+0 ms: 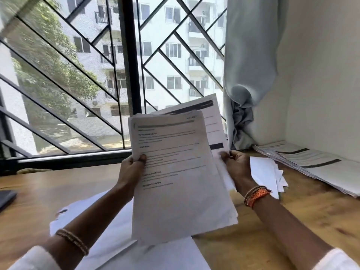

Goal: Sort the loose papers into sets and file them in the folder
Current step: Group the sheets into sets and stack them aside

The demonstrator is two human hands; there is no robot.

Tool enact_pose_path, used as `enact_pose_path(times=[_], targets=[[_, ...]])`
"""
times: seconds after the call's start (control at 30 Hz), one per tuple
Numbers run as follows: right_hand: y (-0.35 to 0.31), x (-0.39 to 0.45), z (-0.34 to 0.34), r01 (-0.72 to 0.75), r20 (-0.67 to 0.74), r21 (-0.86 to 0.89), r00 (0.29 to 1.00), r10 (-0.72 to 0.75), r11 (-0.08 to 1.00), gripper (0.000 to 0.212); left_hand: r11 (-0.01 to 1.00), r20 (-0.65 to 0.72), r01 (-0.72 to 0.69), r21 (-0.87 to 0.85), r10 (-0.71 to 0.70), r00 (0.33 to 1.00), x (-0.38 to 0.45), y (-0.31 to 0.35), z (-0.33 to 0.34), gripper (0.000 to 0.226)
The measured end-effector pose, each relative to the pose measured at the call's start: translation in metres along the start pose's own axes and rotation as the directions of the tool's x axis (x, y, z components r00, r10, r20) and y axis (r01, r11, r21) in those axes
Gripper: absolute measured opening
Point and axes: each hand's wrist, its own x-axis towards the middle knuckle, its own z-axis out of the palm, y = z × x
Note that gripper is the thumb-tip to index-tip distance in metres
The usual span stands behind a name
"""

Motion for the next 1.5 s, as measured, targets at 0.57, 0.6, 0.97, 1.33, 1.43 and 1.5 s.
enact_pose_path(times=[0.57,0.6,0.97,1.33,1.43,1.5], targets=[[-0.037,-0.038,0.007,-0.113,0.445,0.235,0.895,-0.003,0.965,0.035,0.953,-0.065,-0.282,0.108,0.289,0.955,0.03,0.02,0.015,0.018],[-0.039,-0.033,0.004,-0.186,0.493,0.23,0.869,0.051,0.955,0.036,0.94,-0.068,-0.316,0.128,0.326,0.943,0.032,0.021,0.014,0.017],[-0.063,-0.021,0.037,-0.025,0.452,0.295,0.884,-0.117,0.955,0.026,0.672,0.049,-0.714,0.198,0.72,0.692,0.032,0.065,0.011,0.055],[-0.04,-0.05,0.039,-0.034,0.497,0.057,0.868,0.001,0.998,0.027,0.999,0.411,-0.016,0.036,0.0,0.912,0.037,0.037,-0.016,0.025],[-0.06,-0.038,0.023,-0.175,0.725,0.015,0.679,0.11,0.984,0.043,0.994,0.456,0.107,-0.016,-0.088,0.886,0.049,0.039,-0.026,0.048],[-0.064,-0.031,0.012,-0.194,0.767,-0.116,0.605,0.212,0.974,0.061,0.988,0.46,0.144,0.05,-0.151,0.875,0.05,0.028,-0.031,0.036]])
